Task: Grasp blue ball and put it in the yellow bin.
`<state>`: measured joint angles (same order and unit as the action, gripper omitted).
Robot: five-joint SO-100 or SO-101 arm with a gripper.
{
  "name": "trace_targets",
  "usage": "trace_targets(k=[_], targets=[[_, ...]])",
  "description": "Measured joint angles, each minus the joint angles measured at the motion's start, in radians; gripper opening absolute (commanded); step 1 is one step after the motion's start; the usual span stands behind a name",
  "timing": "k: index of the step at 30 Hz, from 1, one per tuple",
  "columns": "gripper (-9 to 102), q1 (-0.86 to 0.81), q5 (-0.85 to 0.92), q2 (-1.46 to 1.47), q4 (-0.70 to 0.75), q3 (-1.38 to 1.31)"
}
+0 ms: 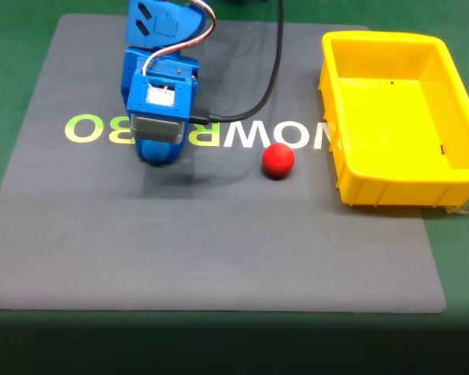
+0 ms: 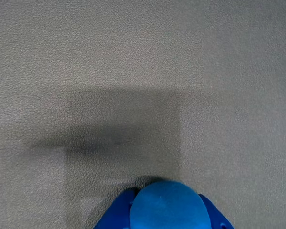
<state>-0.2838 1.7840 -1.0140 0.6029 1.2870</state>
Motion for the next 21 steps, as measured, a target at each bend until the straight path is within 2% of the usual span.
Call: trace_targets(k=[10,21], targets=[[0,0.127,-0.110,-0.319,-0.002,0.000],[0,0.528,-0.160,-0.592,0.002,0.160]])
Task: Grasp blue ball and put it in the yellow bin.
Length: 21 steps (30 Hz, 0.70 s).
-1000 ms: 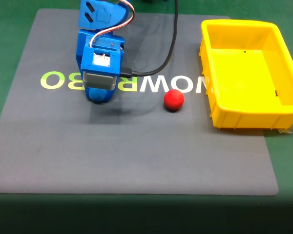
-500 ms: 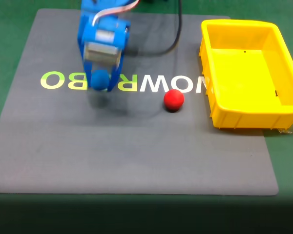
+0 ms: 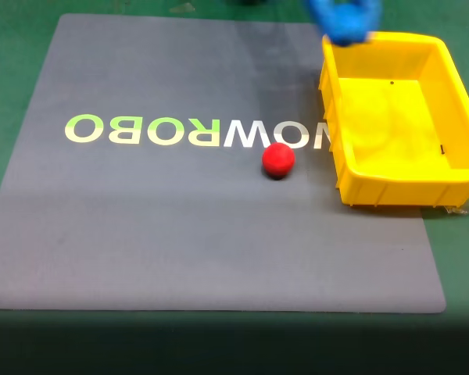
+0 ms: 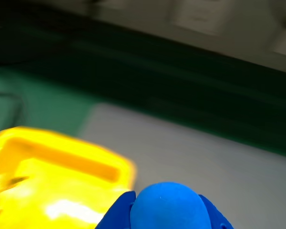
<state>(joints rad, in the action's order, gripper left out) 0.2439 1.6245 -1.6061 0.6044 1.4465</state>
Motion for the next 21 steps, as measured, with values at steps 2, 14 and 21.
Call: trace_targets(k=[2,14,21], targets=[[0,0.074,0.000,-0.003,0.000,0.026],[13,0.173,0.040,0.005,0.005,0.087],[39,0.170,0.046,0.006,0.005,0.089]])
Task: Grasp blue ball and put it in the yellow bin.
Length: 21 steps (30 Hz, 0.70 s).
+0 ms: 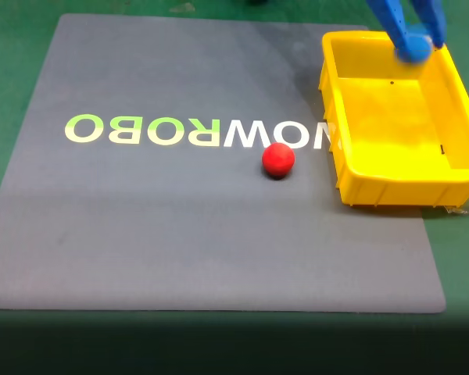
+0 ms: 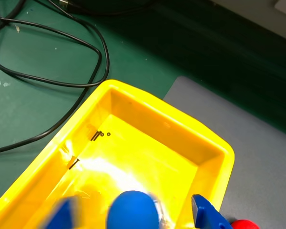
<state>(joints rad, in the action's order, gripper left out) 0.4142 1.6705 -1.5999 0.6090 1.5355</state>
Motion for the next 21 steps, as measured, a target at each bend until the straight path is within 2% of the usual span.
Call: trace_targets(k=[13,21], targets=[[41,-0.011,0.009,-0.028,0.002,0.063],[38,-0.112,0.040,-0.373,0.002,0.367]])
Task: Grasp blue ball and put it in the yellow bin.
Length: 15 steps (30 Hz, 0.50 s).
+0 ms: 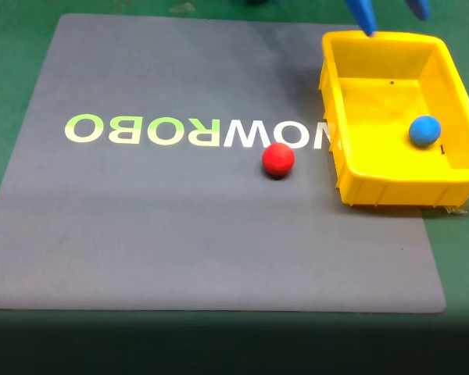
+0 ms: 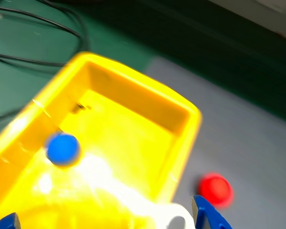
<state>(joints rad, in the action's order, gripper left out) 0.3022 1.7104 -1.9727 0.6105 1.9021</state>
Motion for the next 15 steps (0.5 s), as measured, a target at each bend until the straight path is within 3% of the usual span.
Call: trace_targets(k=[5,9,12,15], targets=[[35,-0.166,0.080,-0.357,-0.040,0.399],[17,-0.307,0.155,-0.676,-0.095,0.775],[2,-0.368,0.160,-0.897,-0.043,0.996],[0,-0.385,0.149,-1.022,0.011,1.115]])
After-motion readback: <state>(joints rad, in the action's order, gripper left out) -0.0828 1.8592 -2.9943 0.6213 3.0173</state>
